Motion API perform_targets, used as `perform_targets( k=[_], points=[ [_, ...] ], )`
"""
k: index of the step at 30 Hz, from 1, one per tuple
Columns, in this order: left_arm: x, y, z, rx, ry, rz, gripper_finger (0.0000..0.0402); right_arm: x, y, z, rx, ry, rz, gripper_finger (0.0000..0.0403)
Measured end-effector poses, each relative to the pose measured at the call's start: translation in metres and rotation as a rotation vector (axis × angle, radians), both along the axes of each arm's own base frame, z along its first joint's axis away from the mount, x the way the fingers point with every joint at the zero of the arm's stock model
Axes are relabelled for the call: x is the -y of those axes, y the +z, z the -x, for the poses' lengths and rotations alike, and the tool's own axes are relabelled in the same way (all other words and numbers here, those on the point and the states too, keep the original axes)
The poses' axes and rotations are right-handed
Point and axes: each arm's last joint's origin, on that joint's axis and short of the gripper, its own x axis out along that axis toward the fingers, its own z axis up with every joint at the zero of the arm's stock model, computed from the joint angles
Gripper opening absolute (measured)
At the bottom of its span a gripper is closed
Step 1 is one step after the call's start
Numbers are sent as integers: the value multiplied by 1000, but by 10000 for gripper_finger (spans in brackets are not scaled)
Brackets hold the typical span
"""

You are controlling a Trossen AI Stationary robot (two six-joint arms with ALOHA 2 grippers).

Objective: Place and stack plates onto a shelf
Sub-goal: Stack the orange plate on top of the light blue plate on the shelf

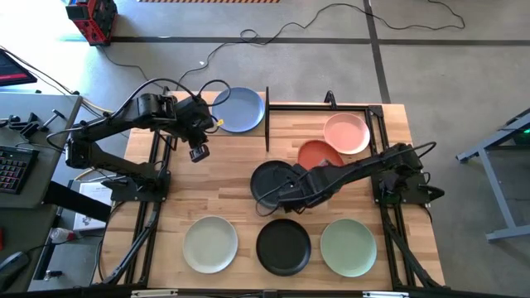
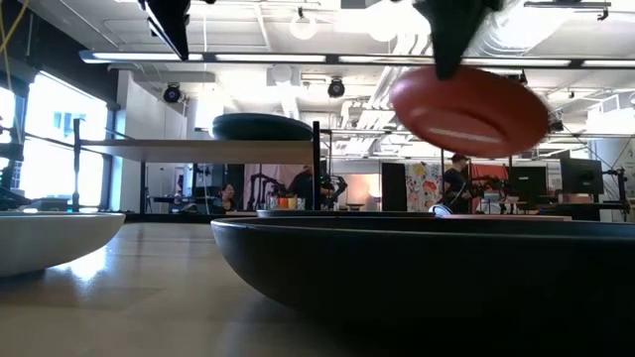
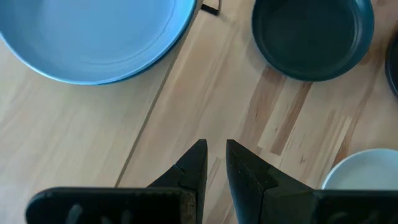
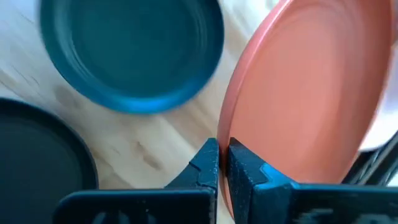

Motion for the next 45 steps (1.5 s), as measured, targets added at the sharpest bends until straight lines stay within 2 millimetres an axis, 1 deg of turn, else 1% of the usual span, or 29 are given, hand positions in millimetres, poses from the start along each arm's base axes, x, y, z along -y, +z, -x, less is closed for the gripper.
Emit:
perform_targets(
  k=[4,9,14,20,24,28,34,38,45],
  points=[
    [0,-1,1,-12,20,12,56,8,15,-5,28,91,49,0],
    [1,-1,3,-22,60,31,80,18,29,-8,10,237,101,0],
    [-2,-2,3,23,268,97,107,24,38,-10,-79,490,152,0],
    [-3,-2,2,84,483,187,109,24,48,-12,-204,839,235,0],
    [-2,-1,0,125,568,268,106,24,55,-16,-224,998,283,0],
    [-2,0,-4,178,620,311,106,22,56,-21,-226,1125,312,0],
    [-4,5,-12,292,676,350,106,21,57,-25,-226,1230,326,0],
    [-7,8,-19,362,675,360,106,20,58,-27,-224,1280,350,0],
    [-9,8,-27,409,681,369,106,19,59,-32,-212,1338,399,0]
  ],
)
